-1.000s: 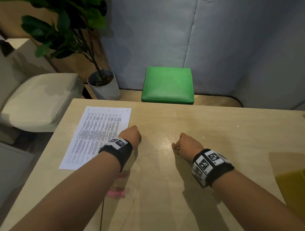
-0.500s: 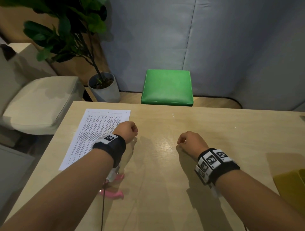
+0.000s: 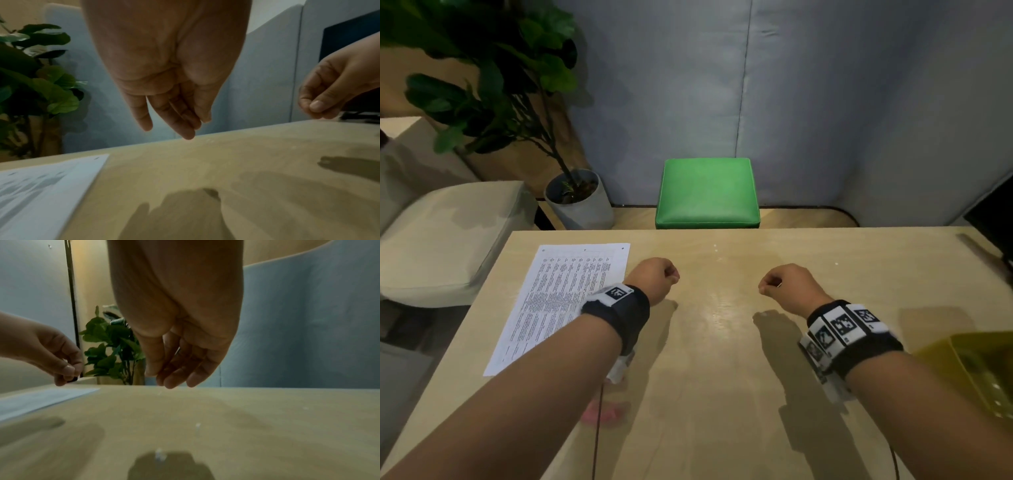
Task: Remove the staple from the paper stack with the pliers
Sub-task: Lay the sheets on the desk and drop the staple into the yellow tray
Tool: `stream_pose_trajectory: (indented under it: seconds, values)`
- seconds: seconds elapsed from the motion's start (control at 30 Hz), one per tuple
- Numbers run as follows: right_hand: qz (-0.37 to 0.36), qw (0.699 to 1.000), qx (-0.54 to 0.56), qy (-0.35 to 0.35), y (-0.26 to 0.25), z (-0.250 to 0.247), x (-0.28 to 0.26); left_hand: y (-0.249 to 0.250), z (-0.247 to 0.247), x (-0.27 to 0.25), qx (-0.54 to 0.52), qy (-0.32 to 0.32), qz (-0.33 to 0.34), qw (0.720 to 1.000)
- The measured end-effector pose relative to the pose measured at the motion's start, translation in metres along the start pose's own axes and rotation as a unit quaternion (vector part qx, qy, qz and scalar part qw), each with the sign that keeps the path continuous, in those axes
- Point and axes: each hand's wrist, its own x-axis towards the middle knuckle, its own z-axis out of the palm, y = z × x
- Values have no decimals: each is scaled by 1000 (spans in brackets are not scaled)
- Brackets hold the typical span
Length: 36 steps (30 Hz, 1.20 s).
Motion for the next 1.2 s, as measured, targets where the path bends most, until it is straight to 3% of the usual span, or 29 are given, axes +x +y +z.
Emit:
stream_pose_trajectory:
  seconds: [0.17, 0.37, 0.6, 0.9, 1.2]
  values:
    - [30, 999, -9, 33, 26, -66, -32, 94, 19, -13, -15, -26, 101, 994]
    - [138, 988, -20, 69, 101, -141, -97, 220, 78, -49, -19, -95, 230, 968]
    - [221, 972, -40, 69, 187, -180, -159, 324, 162, -92, 43, -182, 305, 934]
    - [235, 970, -44, 53, 232, -173, -184, 365, 228, -101, 172, -226, 292, 913]
    - [212, 976, -5, 38, 247, -169, -183, 369, 237, -99, 196, -187, 290, 918]
